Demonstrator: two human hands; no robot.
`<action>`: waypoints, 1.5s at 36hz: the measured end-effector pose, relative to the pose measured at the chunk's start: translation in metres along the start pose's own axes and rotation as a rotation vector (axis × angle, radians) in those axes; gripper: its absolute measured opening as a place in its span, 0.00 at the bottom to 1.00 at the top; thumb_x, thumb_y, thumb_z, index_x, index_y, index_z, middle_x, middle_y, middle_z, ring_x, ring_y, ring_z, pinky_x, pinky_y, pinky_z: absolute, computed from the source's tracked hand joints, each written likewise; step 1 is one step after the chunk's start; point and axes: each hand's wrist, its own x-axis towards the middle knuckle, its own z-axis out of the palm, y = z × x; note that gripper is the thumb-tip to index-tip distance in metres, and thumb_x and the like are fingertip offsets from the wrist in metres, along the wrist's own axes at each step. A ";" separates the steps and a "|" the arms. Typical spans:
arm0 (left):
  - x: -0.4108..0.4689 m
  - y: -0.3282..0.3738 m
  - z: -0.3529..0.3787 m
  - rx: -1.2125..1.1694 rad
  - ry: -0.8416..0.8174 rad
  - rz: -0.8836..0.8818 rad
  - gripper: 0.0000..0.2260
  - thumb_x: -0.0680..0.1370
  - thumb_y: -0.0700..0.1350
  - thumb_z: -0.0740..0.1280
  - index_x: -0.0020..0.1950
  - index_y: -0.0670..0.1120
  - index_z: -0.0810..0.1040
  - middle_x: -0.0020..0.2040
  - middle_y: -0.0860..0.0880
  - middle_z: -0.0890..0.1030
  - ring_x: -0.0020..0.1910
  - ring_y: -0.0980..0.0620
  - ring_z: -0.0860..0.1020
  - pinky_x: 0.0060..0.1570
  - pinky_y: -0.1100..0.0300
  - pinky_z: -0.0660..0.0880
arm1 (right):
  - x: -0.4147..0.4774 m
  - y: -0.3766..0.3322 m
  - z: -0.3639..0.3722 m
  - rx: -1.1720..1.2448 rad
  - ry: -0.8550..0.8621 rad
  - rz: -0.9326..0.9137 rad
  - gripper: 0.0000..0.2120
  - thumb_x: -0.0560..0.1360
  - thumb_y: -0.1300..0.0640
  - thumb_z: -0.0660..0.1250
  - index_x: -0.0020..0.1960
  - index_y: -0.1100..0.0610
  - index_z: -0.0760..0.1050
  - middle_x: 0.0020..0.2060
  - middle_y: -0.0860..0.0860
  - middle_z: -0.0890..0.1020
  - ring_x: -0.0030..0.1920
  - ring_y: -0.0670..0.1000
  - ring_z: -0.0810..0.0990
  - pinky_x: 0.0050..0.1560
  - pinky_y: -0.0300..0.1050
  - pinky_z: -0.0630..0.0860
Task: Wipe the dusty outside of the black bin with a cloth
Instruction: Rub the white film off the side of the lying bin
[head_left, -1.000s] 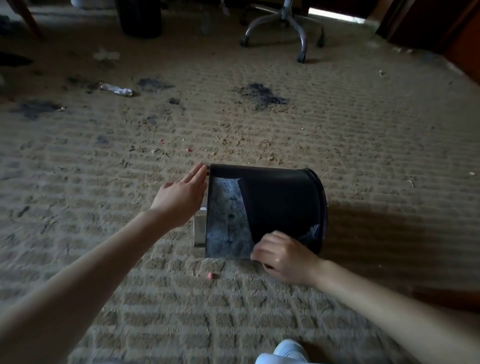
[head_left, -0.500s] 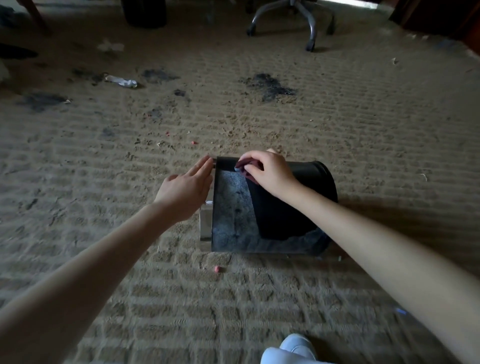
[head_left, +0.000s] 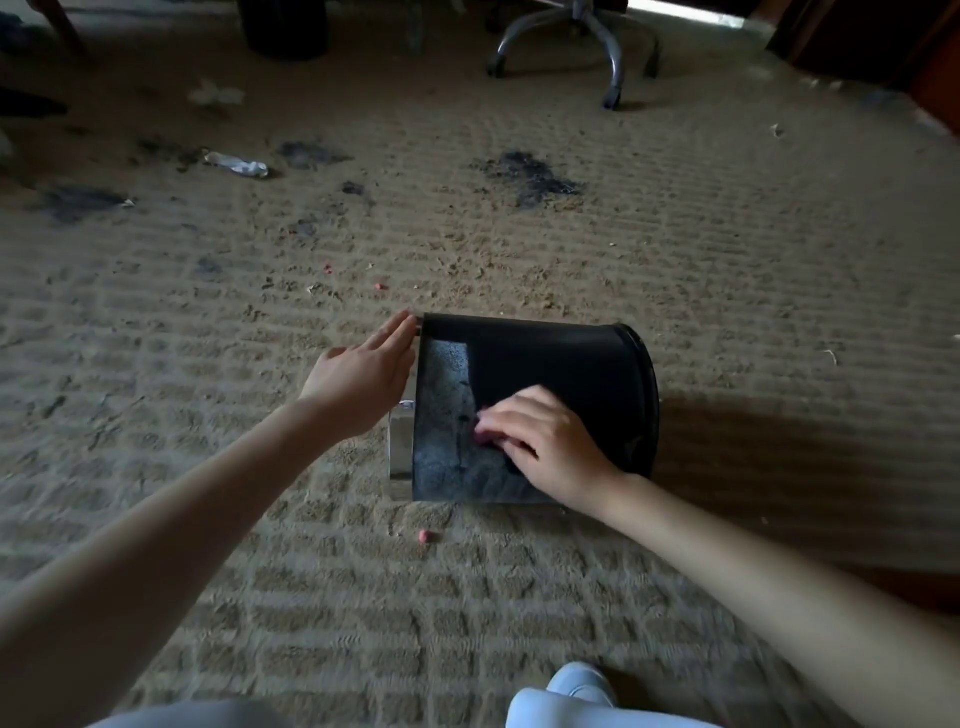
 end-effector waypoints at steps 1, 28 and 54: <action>0.000 0.000 -0.001 -0.011 -0.005 -0.004 0.23 0.81 0.54 0.42 0.76 0.56 0.43 0.76 0.61 0.44 0.59 0.49 0.76 0.60 0.50 0.68 | -0.006 -0.001 0.001 0.001 -0.031 -0.014 0.11 0.69 0.69 0.70 0.49 0.59 0.81 0.47 0.51 0.82 0.49 0.51 0.75 0.54 0.39 0.71; -0.008 0.083 -0.056 -0.576 0.257 0.216 0.17 0.76 0.48 0.67 0.64 0.48 0.72 0.57 0.50 0.77 0.54 0.51 0.76 0.56 0.52 0.74 | 0.067 -0.030 -0.071 1.135 0.283 0.998 0.11 0.80 0.55 0.60 0.54 0.59 0.78 0.50 0.59 0.82 0.53 0.58 0.81 0.55 0.50 0.76; -0.013 0.081 -0.088 -1.165 -0.109 0.059 0.22 0.74 0.58 0.61 0.58 0.42 0.77 0.51 0.43 0.82 0.50 0.47 0.81 0.53 0.57 0.77 | 0.078 -0.046 -0.108 0.897 -0.100 0.737 0.12 0.79 0.58 0.62 0.61 0.59 0.75 0.54 0.57 0.82 0.55 0.53 0.81 0.59 0.48 0.76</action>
